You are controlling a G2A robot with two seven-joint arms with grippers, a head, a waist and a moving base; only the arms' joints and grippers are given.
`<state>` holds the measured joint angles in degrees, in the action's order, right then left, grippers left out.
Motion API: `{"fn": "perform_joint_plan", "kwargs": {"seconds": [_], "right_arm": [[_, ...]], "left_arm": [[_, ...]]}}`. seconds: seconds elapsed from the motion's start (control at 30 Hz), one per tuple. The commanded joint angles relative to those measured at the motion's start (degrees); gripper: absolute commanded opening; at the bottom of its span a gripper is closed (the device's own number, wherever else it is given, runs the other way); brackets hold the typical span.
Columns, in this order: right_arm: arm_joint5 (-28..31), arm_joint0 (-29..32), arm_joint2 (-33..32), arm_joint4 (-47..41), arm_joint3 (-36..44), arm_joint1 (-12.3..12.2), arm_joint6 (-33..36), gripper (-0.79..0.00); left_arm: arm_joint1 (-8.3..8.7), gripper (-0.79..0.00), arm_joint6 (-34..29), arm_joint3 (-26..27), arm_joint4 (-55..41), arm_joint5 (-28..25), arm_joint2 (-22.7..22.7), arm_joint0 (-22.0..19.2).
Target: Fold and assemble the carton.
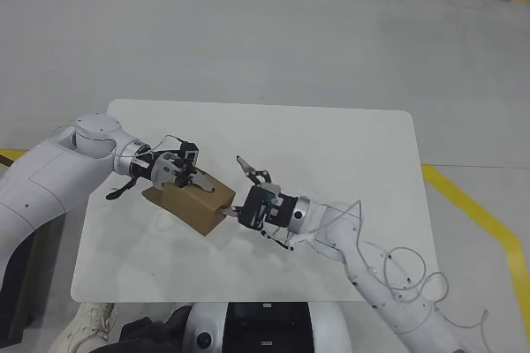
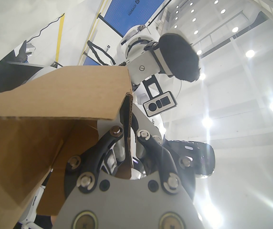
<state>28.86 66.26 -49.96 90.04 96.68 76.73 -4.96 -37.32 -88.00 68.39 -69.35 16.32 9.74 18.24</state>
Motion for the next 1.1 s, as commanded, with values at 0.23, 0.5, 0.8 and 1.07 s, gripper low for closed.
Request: {"fn": "perform_joint_plan", "kwargs": {"seconds": [0.23,0.5,0.8,1.07], "right_arm": [[2.5,4.7,-5.3,0.3,4.7,-1.7,0.1,0.000],[9.1,5.7,-7.8,-6.0,5.8,-2.5,2.0,0.000],[11.2,5.9,-8.2,-9.1,7.0,-3.0,9.6,0.000],[13.8,6.3,-9.4,-14.6,6.9,-3.4,12.1,0.000]], "left_arm": [[0.00,-0.785,0.0,0.0,0.0,0.0,0.0,0.0],[0.46,-0.785,4.0,1.8,1.8,0.5,2.6,1.5],[1.78,-0.785,7.5,2.6,5.0,1.3,6.6,2.8],[3.08,-0.785,16.5,8.7,12.3,4.5,9.4,3.7]]}}
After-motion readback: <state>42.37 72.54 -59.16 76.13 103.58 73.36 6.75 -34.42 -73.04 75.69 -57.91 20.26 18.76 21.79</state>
